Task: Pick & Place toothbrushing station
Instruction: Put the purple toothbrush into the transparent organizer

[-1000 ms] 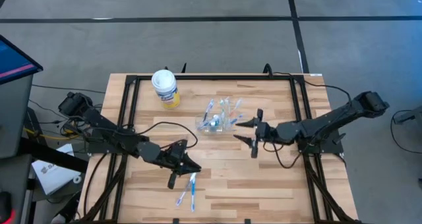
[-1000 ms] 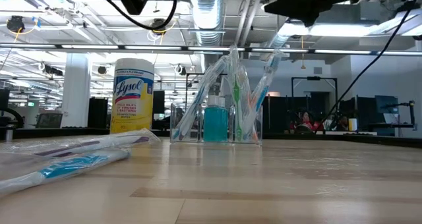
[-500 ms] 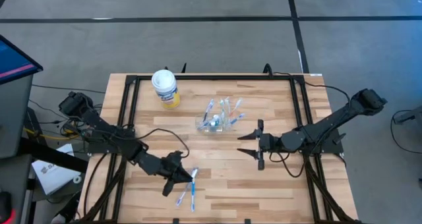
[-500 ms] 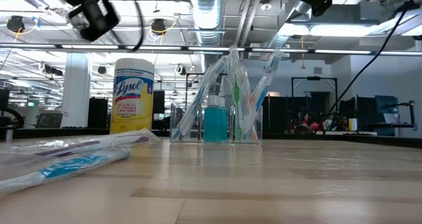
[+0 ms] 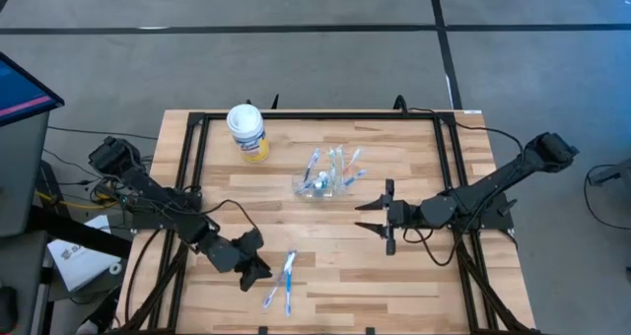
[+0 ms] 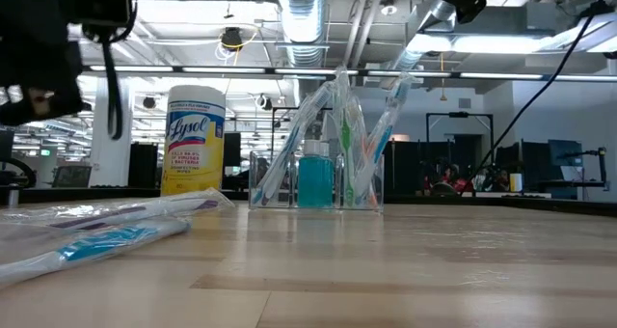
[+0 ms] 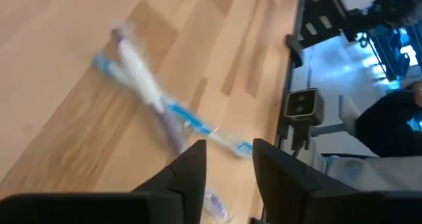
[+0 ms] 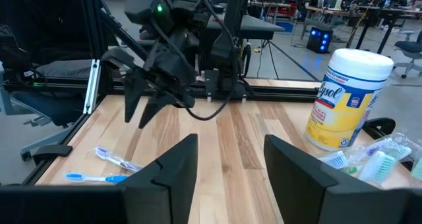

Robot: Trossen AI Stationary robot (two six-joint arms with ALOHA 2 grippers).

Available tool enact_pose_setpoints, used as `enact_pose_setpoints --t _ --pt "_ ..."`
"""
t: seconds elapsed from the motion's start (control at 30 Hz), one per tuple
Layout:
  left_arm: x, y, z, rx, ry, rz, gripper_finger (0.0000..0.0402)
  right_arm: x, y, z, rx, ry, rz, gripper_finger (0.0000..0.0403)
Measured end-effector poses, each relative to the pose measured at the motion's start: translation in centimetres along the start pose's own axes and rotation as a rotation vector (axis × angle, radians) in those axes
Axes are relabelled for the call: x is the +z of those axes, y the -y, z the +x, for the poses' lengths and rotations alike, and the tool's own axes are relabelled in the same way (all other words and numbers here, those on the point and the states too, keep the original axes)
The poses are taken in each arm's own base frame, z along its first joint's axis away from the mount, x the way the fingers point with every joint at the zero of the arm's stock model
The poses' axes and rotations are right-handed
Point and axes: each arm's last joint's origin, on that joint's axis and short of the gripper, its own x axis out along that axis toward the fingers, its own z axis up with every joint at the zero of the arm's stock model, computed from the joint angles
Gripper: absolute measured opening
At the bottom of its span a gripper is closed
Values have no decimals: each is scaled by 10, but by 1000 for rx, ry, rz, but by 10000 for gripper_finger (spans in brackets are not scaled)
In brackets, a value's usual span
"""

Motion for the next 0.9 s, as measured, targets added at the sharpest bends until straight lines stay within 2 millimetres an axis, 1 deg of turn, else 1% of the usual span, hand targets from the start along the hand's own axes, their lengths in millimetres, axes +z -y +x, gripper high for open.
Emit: enact_pose_setpoints --t 0.13,0.27,0.37,0.43,0.5,0.63,0.9 --pt "-6 -5 0 9 -17 -41 133 0 0 0 0 -1 -5 166" --pt "-10 -6 2 19 -8 -42 135 -1 0 0 -1 -9 -12 163" --pt "-16 -11 12 50 -35 -71 130 -1 0 0 -1 -13 -14 162" --pt "-22 -15 21 63 -84 -92 128 -2 0 0 -1 -15 -16 162" --pt "-26 -17 28 49 -127 -110 126 -2 0 0 -2 -17 -17 162" --pt "-32 -21 39 44 -152 -136 125 -2 0 0 -1 -22 -20 160" --pt "-37 -14 57 46 -188 -147 125 -4 0 0 -1 -33 -26 157"
